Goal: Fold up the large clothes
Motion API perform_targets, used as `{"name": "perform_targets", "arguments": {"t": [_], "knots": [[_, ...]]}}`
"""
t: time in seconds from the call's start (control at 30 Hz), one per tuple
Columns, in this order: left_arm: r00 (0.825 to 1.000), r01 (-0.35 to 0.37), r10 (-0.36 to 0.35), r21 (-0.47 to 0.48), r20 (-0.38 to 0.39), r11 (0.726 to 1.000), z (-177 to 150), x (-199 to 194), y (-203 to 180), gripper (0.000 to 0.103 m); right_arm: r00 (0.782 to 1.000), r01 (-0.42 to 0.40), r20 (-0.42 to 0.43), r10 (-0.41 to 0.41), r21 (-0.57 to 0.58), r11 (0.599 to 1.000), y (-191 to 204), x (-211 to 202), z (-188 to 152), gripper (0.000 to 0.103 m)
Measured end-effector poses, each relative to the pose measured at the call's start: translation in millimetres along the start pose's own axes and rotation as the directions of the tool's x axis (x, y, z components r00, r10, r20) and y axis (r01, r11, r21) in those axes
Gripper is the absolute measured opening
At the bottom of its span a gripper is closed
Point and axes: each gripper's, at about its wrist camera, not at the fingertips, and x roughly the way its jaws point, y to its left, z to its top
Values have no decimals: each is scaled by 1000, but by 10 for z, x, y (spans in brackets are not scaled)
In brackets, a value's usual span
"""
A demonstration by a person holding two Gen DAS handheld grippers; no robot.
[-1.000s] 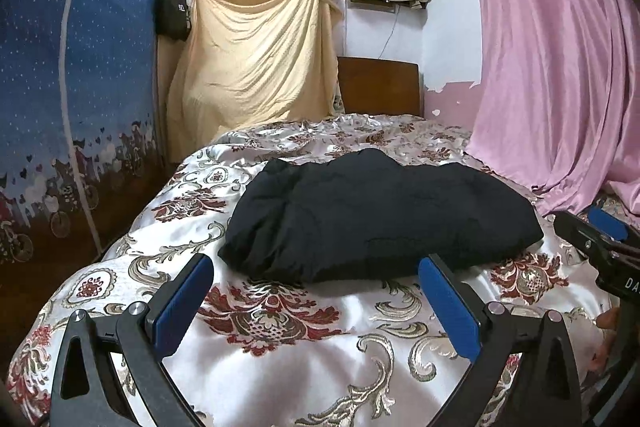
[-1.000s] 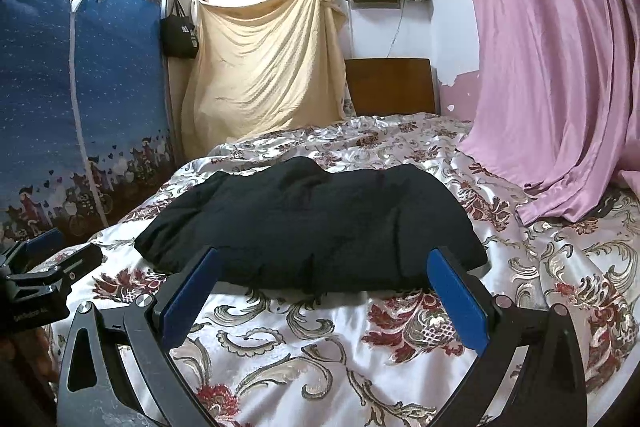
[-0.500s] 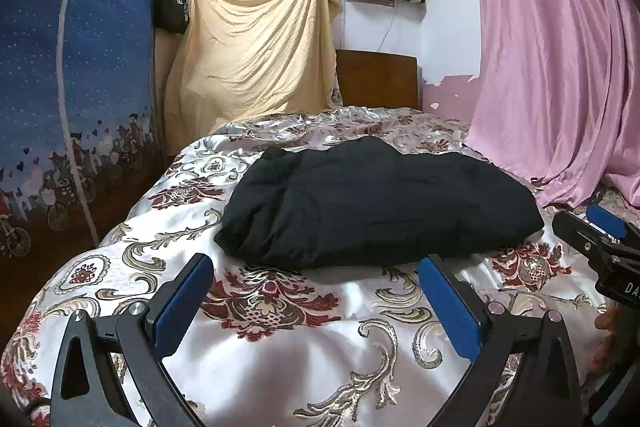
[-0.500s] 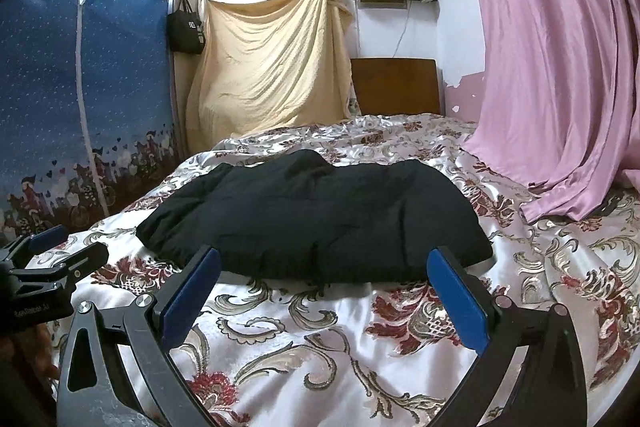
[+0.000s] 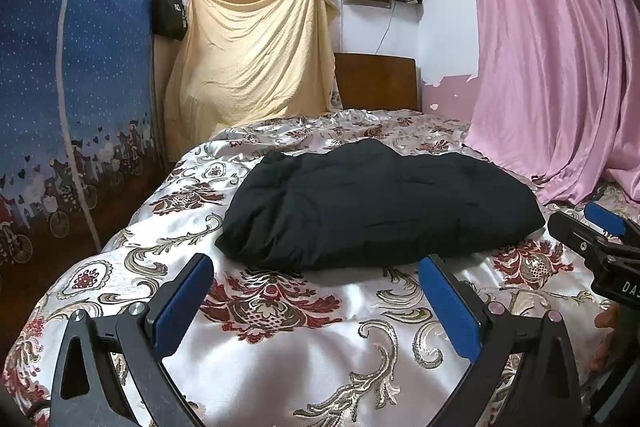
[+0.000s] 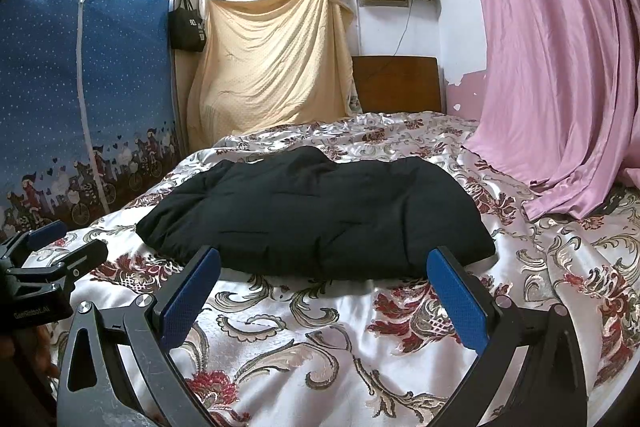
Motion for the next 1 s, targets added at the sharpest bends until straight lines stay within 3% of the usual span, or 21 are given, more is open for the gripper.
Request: {"name": "perform_targets", "arguments": {"t": [1.0], "knots": [[1000, -2, 2, -2, 16, 1000, 27, -30, 15, 103, 1000, -1, 0, 1, 1, 1000, -12, 5, -5, 102]]}}
